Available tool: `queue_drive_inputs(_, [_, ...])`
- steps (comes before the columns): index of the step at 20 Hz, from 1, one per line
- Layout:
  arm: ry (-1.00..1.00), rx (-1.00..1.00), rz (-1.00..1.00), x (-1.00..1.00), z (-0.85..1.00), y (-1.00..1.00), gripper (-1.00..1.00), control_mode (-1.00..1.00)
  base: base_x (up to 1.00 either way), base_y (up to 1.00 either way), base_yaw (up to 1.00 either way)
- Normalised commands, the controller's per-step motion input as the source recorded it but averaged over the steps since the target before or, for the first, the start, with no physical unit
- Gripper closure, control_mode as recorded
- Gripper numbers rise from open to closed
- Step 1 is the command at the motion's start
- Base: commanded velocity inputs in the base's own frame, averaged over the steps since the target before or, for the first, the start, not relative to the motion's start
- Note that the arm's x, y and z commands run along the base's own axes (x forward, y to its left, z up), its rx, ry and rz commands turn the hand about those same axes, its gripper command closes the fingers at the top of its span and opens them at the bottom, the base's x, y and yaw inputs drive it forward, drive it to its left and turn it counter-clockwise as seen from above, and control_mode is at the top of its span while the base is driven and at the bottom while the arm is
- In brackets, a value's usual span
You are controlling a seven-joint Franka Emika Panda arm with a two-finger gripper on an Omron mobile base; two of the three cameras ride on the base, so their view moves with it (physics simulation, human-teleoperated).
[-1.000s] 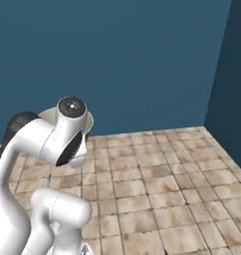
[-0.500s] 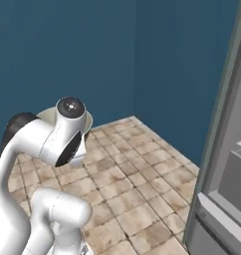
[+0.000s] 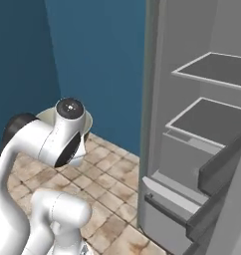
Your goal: Place the bowl with the lemon and squash on the second highest shelf of the fridge. Place the bowl with the steaks on the top shelf of the fridge.
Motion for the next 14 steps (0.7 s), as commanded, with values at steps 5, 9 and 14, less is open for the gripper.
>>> queue_drive_inputs(5, [0.0,0.0,0.0,0.0,0.0,0.0,1.0,1.0,0.6,-0.07,-0.62])
queue_drive_inputs(9, [0.0,0.0,0.0,0.0,0.0,0.0,1.0,1.0,0.37,0.0,-0.64])
queue_drive_inputs(14, [0.0,0.0,0.0,0.0,0.0,0.0,1.0,1.0,0.9,0.02,-0.48])
